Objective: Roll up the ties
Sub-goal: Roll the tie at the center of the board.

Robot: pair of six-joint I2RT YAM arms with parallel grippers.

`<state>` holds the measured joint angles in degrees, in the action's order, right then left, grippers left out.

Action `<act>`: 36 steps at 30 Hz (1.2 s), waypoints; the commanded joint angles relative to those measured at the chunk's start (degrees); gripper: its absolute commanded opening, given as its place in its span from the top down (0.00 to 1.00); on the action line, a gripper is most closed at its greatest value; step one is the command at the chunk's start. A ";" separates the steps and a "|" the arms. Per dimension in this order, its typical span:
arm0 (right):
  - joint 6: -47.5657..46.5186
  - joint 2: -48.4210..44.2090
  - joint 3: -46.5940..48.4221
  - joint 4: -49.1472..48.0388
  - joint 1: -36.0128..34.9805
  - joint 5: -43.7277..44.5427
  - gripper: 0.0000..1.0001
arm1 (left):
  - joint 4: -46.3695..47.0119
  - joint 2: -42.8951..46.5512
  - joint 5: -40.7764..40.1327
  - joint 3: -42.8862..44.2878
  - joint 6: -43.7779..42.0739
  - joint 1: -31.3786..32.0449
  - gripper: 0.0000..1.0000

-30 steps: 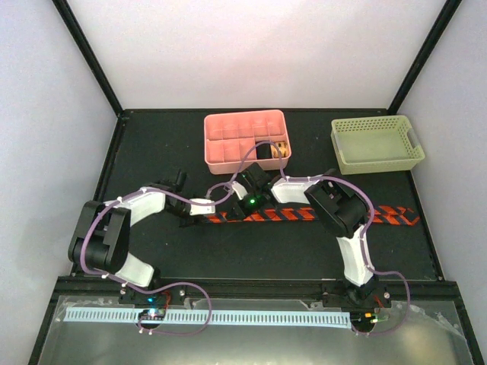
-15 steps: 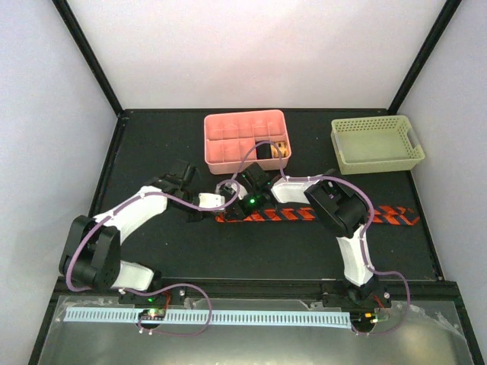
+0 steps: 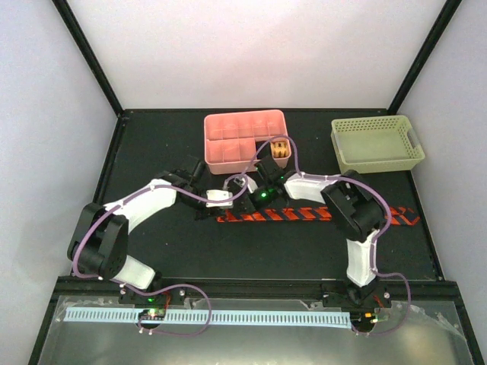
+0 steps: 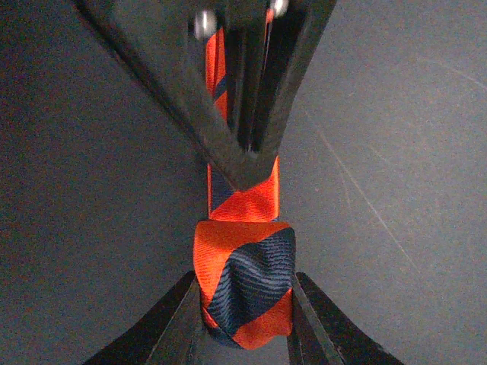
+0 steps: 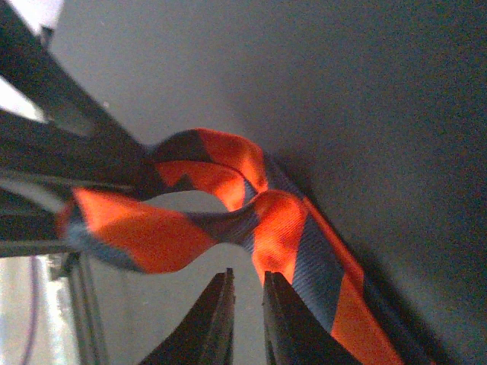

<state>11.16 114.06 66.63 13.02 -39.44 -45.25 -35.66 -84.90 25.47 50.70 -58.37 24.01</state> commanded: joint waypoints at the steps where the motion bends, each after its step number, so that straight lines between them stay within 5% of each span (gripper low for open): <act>1: 0.68 -4.19 -2.84 -0.47 1.43 -5.37 0.79 | -0.58 -1.01 0.41 1.79 1.48 1.04 0.69; 7: 10.56 -4.78 -6.32 -11.27 1.83 -10.54 0.60 | -0.40 -2.68 -0.33 2.80 3.04 2.59 0.67; 16: 20.11 -2.22 -7.31 -20.12 1.77 -11.41 0.60 | -0.37 -5.38 -1.97 4.94 5.50 4.20 0.67; 27: 18.91 -0.98 -6.67 -17.02 1.80 -9.89 0.63 | 0.38 -7.26 -1.22 7.34 8.10 5.75 0.68; 36: 14.34 -1.37 -6.11 -12.74 2.22 -7.97 0.98 | 0.32 -7.70 -2.70 7.98 9.43 6.31 0.69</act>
<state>28.49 112.57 59.51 -2.46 -37.56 -54.41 -35.57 -92.01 23.66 56.16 -50.28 29.95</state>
